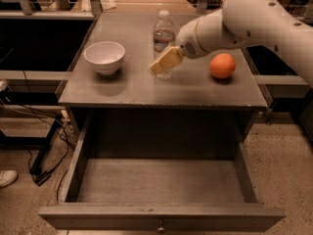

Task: Place water bottle into top drawer

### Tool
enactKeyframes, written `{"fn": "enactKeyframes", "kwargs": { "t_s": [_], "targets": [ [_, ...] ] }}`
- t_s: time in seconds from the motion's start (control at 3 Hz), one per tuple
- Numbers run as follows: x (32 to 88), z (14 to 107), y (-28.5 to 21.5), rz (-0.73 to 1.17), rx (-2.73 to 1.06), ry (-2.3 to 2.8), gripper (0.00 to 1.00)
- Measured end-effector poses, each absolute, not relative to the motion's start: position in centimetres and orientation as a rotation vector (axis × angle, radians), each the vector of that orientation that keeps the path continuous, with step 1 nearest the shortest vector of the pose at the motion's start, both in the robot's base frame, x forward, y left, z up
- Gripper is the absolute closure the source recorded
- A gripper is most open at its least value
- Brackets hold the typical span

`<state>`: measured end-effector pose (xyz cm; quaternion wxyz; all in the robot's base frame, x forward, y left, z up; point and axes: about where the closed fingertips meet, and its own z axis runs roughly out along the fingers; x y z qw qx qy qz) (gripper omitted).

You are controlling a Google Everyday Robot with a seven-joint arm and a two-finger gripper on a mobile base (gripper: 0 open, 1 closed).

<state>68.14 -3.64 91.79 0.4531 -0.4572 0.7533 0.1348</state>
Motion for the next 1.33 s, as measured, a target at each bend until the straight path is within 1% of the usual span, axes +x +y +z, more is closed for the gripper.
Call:
{"fn": "enactKeyframes", "kwargs": {
  "t_s": [0.67, 1.0, 1.33],
  "targets": [
    [71.3, 91.5, -1.2, 0.344, -1.121, 1.806, 0.00],
    [71.3, 91.5, -1.2, 0.344, -1.121, 1.806, 0.19],
    [71.3, 91.5, -1.2, 0.344, -1.121, 1.806, 0.42]
  ]
}}
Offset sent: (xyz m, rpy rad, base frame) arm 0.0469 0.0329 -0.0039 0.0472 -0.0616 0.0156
